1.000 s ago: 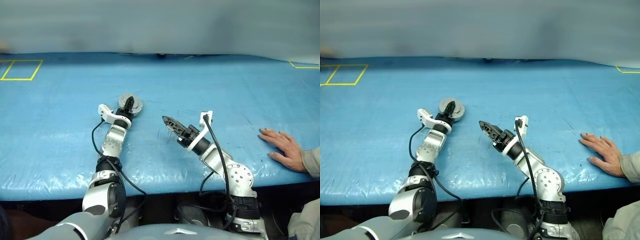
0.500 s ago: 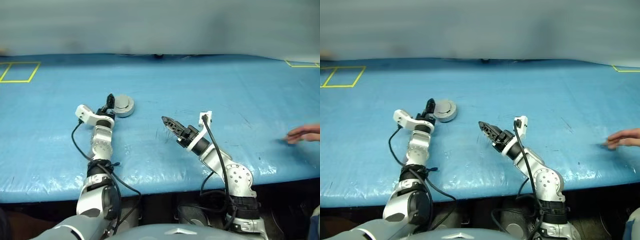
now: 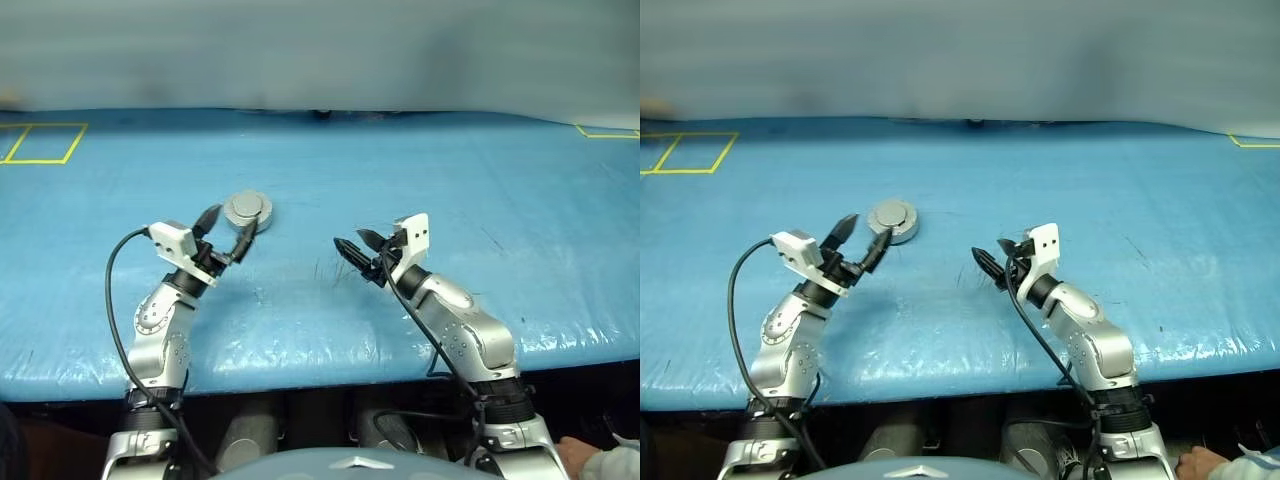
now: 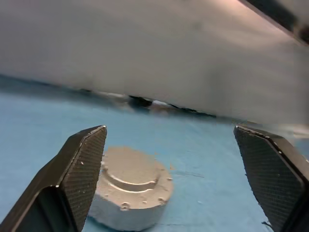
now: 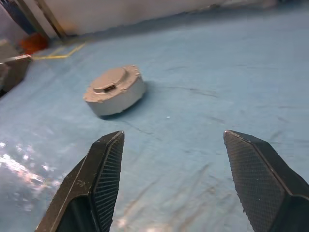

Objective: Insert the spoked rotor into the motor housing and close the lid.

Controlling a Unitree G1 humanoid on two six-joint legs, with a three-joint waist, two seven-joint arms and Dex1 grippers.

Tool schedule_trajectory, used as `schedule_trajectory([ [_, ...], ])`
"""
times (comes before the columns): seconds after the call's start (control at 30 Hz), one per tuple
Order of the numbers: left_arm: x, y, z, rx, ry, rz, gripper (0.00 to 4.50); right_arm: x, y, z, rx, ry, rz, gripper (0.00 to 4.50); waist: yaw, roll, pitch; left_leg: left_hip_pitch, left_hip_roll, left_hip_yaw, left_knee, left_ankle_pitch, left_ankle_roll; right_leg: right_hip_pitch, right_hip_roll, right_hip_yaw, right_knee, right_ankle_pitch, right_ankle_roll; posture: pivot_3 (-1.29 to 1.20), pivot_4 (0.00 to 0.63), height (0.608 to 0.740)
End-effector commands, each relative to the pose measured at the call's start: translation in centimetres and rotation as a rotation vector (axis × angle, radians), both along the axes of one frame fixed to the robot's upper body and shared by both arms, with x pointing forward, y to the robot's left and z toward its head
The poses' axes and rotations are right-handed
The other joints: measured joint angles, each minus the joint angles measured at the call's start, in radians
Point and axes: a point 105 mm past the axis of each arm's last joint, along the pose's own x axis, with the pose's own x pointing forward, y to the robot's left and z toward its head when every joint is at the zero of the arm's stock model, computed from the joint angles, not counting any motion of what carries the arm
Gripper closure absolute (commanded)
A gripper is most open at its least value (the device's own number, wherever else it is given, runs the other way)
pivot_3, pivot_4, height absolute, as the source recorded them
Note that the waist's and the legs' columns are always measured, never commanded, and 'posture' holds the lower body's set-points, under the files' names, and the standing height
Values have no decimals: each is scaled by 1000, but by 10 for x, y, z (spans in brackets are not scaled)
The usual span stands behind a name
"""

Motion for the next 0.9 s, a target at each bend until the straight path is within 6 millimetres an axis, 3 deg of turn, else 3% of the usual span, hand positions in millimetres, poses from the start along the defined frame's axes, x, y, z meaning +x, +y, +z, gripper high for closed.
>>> schedule_trajectory([
  [0.03, -11, -14, -1, 185, -52, -93, 22, 10, -18, 14, -102, -113, -29, 1071, 0, 0, 0, 0, 0, 0, 0, 0, 0, 0, 0, 0, 0, 0, 0, 0, 150, 740],
  [0.1, -11, -13, -5, 217, -52, -90, 22, 12, -28, 10, -176, -125, -45, 1071, 1, 0, 0, 1, 0, 0, -2, 0, 0, 0, 0, 0, 0, -1, -1, 0, 150, 740],
  [0.27, -8, -15, -11, 235, -50, -79, 0, 11, -34, -5, -281, -97, -36, 41, 7, 0, 0, 0, 0, 0, -3, 3, 5, -1, -1, 0, 0, -1, -1, 0, 150, 740],
  [0.9, -11, -15, -13, 266, -66, -48, 0, 13, -20, -13, -305, -96, -21, 41, 14, 0, 0, 1, 0, 0, -3, 3, 5, 0, 0, -1, 0, -1, -1, 0, 150, 740],
])
